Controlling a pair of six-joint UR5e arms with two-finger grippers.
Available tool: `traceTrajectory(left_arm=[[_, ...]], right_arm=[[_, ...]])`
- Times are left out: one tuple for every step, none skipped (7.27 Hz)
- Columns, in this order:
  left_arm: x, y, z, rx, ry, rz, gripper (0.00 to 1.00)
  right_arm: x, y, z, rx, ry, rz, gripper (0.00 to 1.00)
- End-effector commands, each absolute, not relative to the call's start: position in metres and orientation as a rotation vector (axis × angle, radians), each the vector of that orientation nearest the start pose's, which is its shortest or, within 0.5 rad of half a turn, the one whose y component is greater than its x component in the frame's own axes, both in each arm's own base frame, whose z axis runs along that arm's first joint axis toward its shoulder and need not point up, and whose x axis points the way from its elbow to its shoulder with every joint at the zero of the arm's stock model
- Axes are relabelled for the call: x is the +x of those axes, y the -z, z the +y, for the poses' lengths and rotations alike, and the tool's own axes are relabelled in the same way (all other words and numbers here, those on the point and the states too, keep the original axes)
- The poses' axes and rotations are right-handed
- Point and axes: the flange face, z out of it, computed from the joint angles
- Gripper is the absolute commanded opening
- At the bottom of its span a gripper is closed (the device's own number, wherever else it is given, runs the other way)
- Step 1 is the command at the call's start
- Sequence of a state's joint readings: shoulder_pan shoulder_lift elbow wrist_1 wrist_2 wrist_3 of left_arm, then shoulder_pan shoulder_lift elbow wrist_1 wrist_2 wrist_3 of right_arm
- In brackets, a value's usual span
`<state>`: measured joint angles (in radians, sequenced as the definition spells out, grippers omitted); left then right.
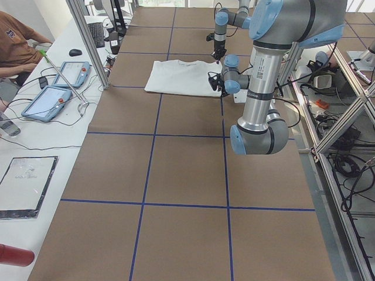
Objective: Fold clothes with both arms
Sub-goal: 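Grasp the near edge with both grippers and fold it toward the far edge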
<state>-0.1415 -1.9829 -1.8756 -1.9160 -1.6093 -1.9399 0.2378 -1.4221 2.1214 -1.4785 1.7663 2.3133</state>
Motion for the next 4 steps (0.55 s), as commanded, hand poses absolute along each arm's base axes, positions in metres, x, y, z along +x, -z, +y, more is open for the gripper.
traceTrajectory(left_arm=[[0.579,-0.257,-0.210,-0.161,0.438,1.056,0.00],[0.579,-0.256,-0.210,-0.162,0.438,1.059,0.00],[0.574,-0.246,-0.210,-0.167,0.438,1.080,0.00],[0.560,-0.218,-0.209,-0.180,0.448,1.141,0.00]], right_arm=[[-0.462,-0.327,-0.229,-0.392,-0.845,-0.741,0.00],[-0.461,-0.328,-0.229,-0.393,-0.846,-0.740,0.00],[-0.459,-0.325,-0.230,-0.393,-0.848,-0.747,0.00],[-0.457,-0.324,-0.231,-0.394,-0.849,-0.750,0.00]])
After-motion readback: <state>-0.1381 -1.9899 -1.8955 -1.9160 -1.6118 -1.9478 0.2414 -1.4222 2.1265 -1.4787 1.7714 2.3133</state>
